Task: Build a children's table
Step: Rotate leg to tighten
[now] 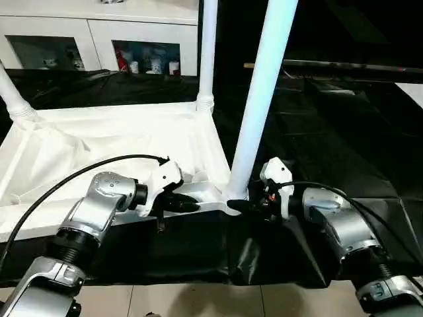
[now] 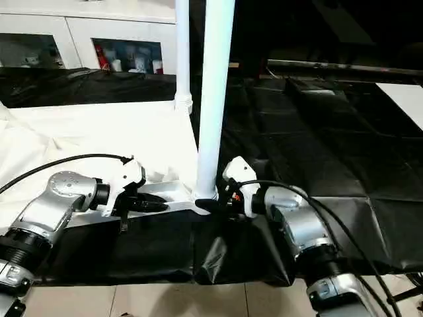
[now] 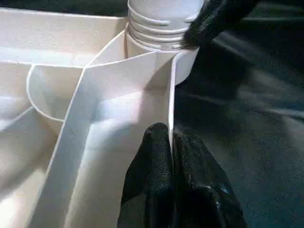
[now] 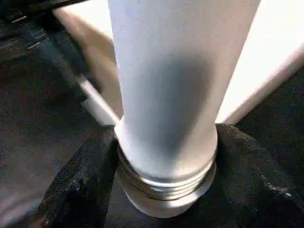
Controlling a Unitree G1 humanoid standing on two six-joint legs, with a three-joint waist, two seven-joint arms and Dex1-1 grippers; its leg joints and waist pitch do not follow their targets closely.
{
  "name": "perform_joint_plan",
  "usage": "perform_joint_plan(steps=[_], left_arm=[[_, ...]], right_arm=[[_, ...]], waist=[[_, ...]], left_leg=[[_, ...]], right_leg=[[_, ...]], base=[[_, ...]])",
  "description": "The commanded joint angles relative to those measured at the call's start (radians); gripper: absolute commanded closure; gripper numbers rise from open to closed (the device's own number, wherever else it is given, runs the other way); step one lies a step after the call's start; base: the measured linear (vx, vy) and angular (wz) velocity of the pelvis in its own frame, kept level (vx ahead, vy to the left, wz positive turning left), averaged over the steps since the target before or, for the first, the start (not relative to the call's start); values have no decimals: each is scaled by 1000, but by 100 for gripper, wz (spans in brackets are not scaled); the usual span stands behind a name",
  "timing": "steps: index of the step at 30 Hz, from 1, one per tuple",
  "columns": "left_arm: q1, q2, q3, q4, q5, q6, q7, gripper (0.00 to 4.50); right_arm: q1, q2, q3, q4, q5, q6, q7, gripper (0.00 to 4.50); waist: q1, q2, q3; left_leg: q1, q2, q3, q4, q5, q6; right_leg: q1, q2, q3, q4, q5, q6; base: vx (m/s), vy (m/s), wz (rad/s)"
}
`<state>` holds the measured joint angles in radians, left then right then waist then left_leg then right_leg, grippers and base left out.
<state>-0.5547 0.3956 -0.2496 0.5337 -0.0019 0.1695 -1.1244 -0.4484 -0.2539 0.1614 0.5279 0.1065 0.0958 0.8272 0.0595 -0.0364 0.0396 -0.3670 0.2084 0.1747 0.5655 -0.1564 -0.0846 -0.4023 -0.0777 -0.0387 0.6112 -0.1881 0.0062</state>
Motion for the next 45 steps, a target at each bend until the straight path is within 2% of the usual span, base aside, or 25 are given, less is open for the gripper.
perform_joint_plan(steps=[1, 2, 3, 4, 5, 7, 10, 12, 13, 14, 15, 19, 22, 23, 24, 26, 29, 30, 31, 32, 33, 34, 37, 43, 45], left_arm=[[-2, -60, -9, 63, 19, 4, 105, 450], [-12, -79, -6, 83, 28, 6, 146, 450], [-37, -127, -5, 123, 43, 18, 224, 450], [-41, -135, -5, 129, 46, 20, 236, 450], [-67, -182, -6, 159, 55, 36, 298, 450], [-86, -211, -6, 178, 61, 46, 340, 450], [-108, -235, -22, 202, 81, 26, 358, 450], [-114, -239, -26, 211, 89, 13, 353, 450], [-114, -237, -28, 214, 93, 6, 348, 450], [-113, -233, -27, 217, 95, 0, 344, 450], [-110, -225, -25, 219, 97, -7, 336, 450], [-106, -208, -22, 225, 98, -21, 322, 450], [-96, -176, -15, 219, 90, -40, 287, 450], [-91, -163, -13, 213, 86, -47, 269, 450], [-85, -149, -8, 208, 82, -55, 250, 450], [-66, -115, 0, 188, 58, -83, 172, 450], [-47, -83, 0, 160, 39, -89, 101, 450], [-39, -69, -1, 147, 30, -88, 69, 450], [-19, -38, -9, 110, 8, -90, -8, 450], [-17, -35, -10, 106, 6, -91, -15, 450], [-7, -21, -14, 84, -7, -81, -51, 450], [5, -7, -16, 53, -26, -56, -90, 450], [19, 9, -20, 22, -42, -41, -127, 450], [29, 14, -19, 1, -45, -28, -142, 450], [34, 17, -22, -13, -50, -20, -146, 450]], right_arm=[[-11, 29, -18, 78, -46, 5, -155, 174], [-15, 49, -27, 102, -55, 4, -213, 174], [-29, 113, -74, 151, -47, 24, -370, 175], [-31, 124, -82, 159, -45, 27, -394, 175], [-46, 183, -117, 195, -33, 33, -512, 175], [-58, 214, -122, 215, -40, 23, -576, 175], [-84, 237, -96, 246, -74, -14, -609, 175], [-95, 241, -84, 259, -83, -44, -592, 175], [-98, 241, -88, 262, -74, -60, -574, 140], [-99, 240, -98, 260, -60, -73, -551, 140], [-101, 237, -114, 256, -44, -88, -526, 106], [-107, 224, -126, 249, -31, -105, -493, 79], [-106, 175, -117, 215, -22, -119, -411, 54], [-103, 148, -108, 196, -26, -113, -379, 49], [-99, 116, -98, 177, -34, -105, -339, 41], [-78, 41, -76, 118, -33, -74, -213, 41], [-49, -19, -48, 53, -13, -47, -80, 41], [-36, -43, -33, 25, -4, -38, -25, 41], [-16, -83, -7, -21, 13, -25, 68, 41], [-14, -85, -5, -24, 14, -24, 75, 41], [-9, -98, 5, -39, 19, -24, 111, 41], [-11, -100, 10, -41, 26, -18, 131, 41], [-9, -107, 26, -59, 27, -6, 165, 41], [-21, -91, 45, -47, 9, -7, 169, 41], [-21, -87, 49, -48, 9, -5, 175, 41]], waist=[[0, -5, -47], [-2, -6, -48], [-5, -8, -46], [-6, -6, -46], [-7, -9, -45], [-7, -8, -47], [-7, -7, -49], [-4, -7, -50], [-4, -8, -49], [-4, -8, -50], [-3, -8, -50], [-2, -7, -50], [0, -8, -52], [0, -14, -52], [4, -11, -52], [7, -14, -51], [4, -10, -53], [6, -2, -55], [6, -7, -55], [6, -7, -56], [5, -1, -57], [3, -3, -57], [2, 0, -53], [3, 0, -50], [5, -7, -52]], left_leg=[[11, 13, 4, -62, -282, 0], [12, 13, 3, -63, -293, -8], [13, 11, 1, -64, -323, -21], [16, 11, 1, -65, -340, -23], [16, 9, -2, -66, -358, -27], [18, 10, -5, -67, -368, -31], [15, 8, -4, -66, -371, -24], [12, 8, -3, -66, -367, -13], [11, 8, -3, -66, -367, -11], [10, 9, -3, -66, -364, -8], [10, 9, -2, -66, -361, -3], [7, 10, -2, -67, -349, 3], [5, 11, -1, -65, -337, 10], [5, 11, 1, -64, -327, 14], [4, 11, 0, -64, -317, 18], [3, 11, 2, -63, -299, 30], [-1, 12, 2, -62, -271, 36], [1, 13, 1, -62, -266, 36], [3, 14, 4, -58, -255, 44], [-1, 15, 3, -58, -239, 53], [3, 15, 3, -58, -235, 57], [3, 15, 5, -58, -234, 59], [7, 19, 5, -60, -256, 49], [9, 18, 3, -65, -298, 20], [8, 18, 3, -64, -284, 22]], right_leg=[[35, -49, 31, -83, -310, -177], [35, -49, 30, -85, -330, -170], [32, -48, 30, -91, -388, -147], [25, -50, 32, -93, -408, -143], [27, -50, 30, -98, -444, -129], [24, -51, 29, -101, -463, -117], [24, -48, 29, -100, -419, -113], [25, -48, 29, -101, -402, -115], [26, -49, 29, -100, -400, -115], [28, -48, 29, -99, -391, -116], [28, -48, 29, -98, -381, -119], [31, -48, 29, -96, -359, -131], [34, -47, 28, -93, -336, -138], [33, -48, 29, -93, -329, -142], [36, -48, 28, -92, -324, -147], [40, -47, 28, -91, -302, -147], [42, -48, 29, -85, -269, -156], [44, -47, 29, -84, -255, -163], [43, -45, 31, -81, -211, -179], [48, -45, 30, -75, -173, -192], [45, -43, 29, -72, -148, -208], [45, -43, 29, -72, -142, -215], [41, -45, 29, -74, -175, -226], [37, -46, 31, -81, -258, -198], [39, -48, 31, -78, -246, -195]], base=[[0, 0, 0], [0, 0, 0], [0, 0, 0], [0, 0, 0], [0, 0, 0], [0, 0, 0], [0, 0, 0], [0, 0, 0], [0, 0, 0], [0, 0, 0], [0, 0, 0], [0, 0, 0], [0, 0, 0], [0, 0, 0], [0, 0, 0], [0, 0, 0], [0, 0, 0], [0, 0, 0], [0, 0, 0], [0, 0, 0], [0, 0, 0], [0, 0, 0], [0, 0, 0], [0, 0, 0], [0, 0, 0]])
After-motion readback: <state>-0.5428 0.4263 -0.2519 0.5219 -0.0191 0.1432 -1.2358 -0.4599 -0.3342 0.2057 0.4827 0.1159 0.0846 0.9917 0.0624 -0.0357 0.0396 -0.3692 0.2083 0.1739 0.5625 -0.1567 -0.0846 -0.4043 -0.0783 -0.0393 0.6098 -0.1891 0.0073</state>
